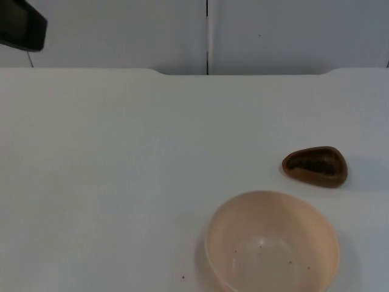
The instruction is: Pick up the bowl with the left hand and pour the coffee beans from the cup into the bowl with the right hand.
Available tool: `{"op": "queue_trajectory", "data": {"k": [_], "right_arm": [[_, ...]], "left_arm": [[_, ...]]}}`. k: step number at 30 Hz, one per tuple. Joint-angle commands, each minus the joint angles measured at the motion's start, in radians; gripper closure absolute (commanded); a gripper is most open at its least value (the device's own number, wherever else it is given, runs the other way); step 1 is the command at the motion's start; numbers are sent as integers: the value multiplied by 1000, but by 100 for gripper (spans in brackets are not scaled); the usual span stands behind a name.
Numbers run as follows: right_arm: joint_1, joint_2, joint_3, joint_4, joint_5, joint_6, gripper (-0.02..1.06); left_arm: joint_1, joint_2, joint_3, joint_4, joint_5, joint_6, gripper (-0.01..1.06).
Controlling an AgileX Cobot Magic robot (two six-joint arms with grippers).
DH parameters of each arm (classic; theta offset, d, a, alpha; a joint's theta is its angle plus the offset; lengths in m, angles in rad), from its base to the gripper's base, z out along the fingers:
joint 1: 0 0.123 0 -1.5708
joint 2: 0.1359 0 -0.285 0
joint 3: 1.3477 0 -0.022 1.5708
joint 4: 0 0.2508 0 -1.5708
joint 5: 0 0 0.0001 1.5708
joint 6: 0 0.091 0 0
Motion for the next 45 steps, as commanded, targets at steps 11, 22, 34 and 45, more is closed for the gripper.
{"op": "queue_trajectory", "data": {"k": [11, 22, 34, 45], "right_arm": [[-6, -2, 3, -5, -8, 1, 0], [-6, -2, 3, -3, -8, 1, 0], [-6, -2, 3, -3, -8, 1, 0], [-6, -2, 3, -3, -8, 1, 0]], "left_arm": [[-294, 161, -8, 193, -167, -186, 15], [-381, 381, -8, 188, -266, -209, 15], [-382, 533, -8, 159, -299, -209, 15], [-485, 654, -8, 112, -416, -209, 15]]}}
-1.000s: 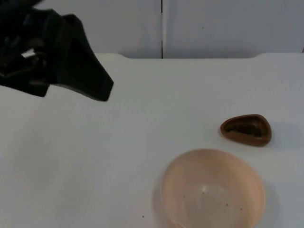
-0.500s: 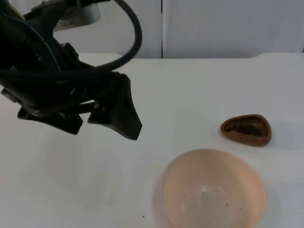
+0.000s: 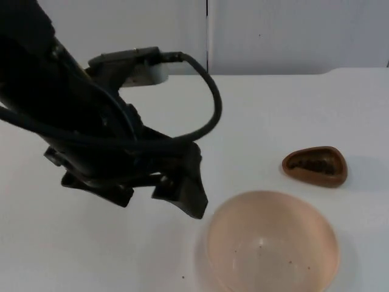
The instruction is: Pick up the bowl with the left hand and pour the coffee beans from the cup into the bowl with the right hand.
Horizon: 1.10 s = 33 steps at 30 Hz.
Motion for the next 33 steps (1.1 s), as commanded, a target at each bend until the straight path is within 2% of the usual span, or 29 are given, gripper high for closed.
{"op": "queue_trajectory", "data": {"k": [1, 12, 21, 33], "right_arm": [[-6, -2, 3, -3, -8, 1, 0], [-6, -2, 3, -3, -8, 1, 0], [-6, -2, 3, -3, -8, 1, 0], [-6, -2, 3, -3, -8, 1, 0]], "left_arm": [[-34, 52, -6, -59, -72, -2, 15], [-55, 161, -6, -156, -181, -2, 15], [-55, 215, -6, -188, -193, 0, 15], [-56, 305, -8, -234, -253, 0, 15]]}}
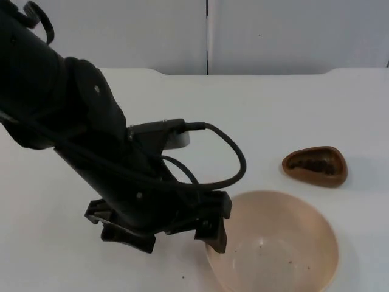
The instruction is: Pick up the bowl with the left hand and pour the coffee beans from the cup into the bowl with the right hand.
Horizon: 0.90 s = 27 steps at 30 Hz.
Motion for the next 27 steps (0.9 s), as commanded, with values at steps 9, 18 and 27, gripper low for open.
{"op": "queue_trajectory", "data": {"k": [9, 18, 27], "right_arm": [[-6, -2, 3, -3, -8, -3, 0], [-6, -2, 3, -3, -8, -3, 0], [-6, -2, 3, -5, -8, -7, 0]], "left_arm": [[-7, 21, -7, -66, -83, 3, 20], [-7, 21, -7, -126, -79, 37, 28], [-7, 21, -7, -168, -78, 37, 73]]}}
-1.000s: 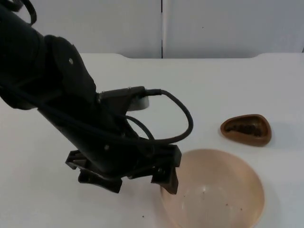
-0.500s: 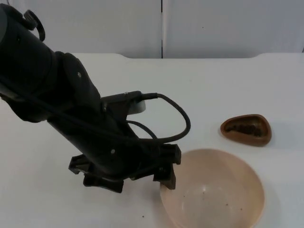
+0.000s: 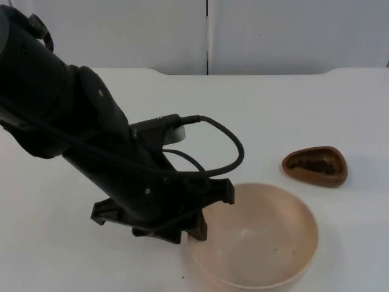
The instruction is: Pick up the bowl with the left hand and pour the coffee beans from the cup into the bowl with the right hand.
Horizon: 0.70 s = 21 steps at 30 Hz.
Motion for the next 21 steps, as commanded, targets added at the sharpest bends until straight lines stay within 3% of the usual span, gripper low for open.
{"op": "queue_trajectory", "data": {"k": [1, 3, 6, 13, 21], "right_arm": [[-6, -2, 3, -5, -8, -5, 0], [-6, -2, 3, -5, -8, -5, 0], [-6, -2, 3, -5, -8, -5, 0], [-6, -2, 3, -5, -8, -5, 0], [-6, -2, 3, -5, -8, -5, 0]], "left_arm": [[-7, 0, -6, -30, -3, -1, 80], [-7, 0, -6, -33, -5, -1, 96], [-7, 0, -6, -31, -5, -1, 105], [-2, 0, -6, -10, 17, -1, 105], [114, -72, -6, 84, 77, -1, 105]]}}
